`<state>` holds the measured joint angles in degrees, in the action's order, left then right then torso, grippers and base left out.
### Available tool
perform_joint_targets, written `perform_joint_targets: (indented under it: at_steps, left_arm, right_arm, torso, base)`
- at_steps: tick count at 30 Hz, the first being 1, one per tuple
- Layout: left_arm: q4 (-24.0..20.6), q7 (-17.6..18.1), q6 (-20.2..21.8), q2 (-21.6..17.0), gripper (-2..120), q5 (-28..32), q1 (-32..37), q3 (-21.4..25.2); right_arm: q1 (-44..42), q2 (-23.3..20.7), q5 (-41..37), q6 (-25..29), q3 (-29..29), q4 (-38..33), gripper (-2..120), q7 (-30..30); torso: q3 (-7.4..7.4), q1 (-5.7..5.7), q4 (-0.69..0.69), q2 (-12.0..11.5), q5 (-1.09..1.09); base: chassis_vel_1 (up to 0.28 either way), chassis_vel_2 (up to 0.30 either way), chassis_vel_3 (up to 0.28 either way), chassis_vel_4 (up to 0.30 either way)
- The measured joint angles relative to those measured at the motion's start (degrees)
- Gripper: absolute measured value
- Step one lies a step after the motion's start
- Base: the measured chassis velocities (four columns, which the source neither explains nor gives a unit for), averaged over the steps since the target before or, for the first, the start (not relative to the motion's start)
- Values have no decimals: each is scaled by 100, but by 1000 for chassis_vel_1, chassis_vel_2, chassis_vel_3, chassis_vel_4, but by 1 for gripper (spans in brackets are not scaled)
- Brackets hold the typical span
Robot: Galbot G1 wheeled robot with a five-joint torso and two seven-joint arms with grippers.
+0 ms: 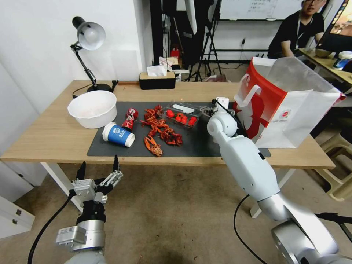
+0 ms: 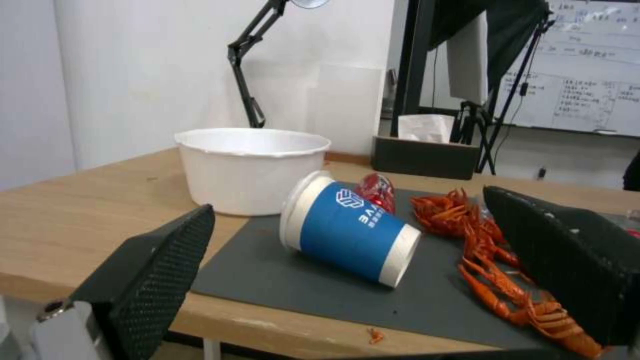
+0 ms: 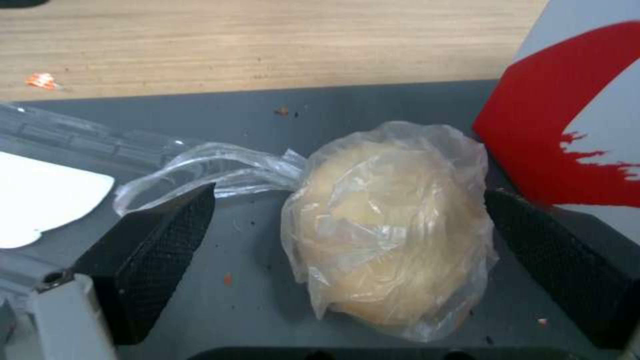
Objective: Pick up the trash from the table and place it into the takeout bag.
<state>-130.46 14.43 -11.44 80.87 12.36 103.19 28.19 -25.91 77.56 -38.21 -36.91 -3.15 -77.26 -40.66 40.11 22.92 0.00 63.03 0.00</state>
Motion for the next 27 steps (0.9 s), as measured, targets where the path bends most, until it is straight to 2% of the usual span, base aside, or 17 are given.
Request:
perform_joint_targets:
  at_steps: [27]
  left_arm:
    - [-54, -49, -24, 7, 100, 0, 46, -27]
  right_arm:
    - [203, 154, -101, 36, -160, 634, 100, 176]
  torso:
    - [0, 0, 0, 0, 0]
  base:
    - [0, 0, 0, 0]
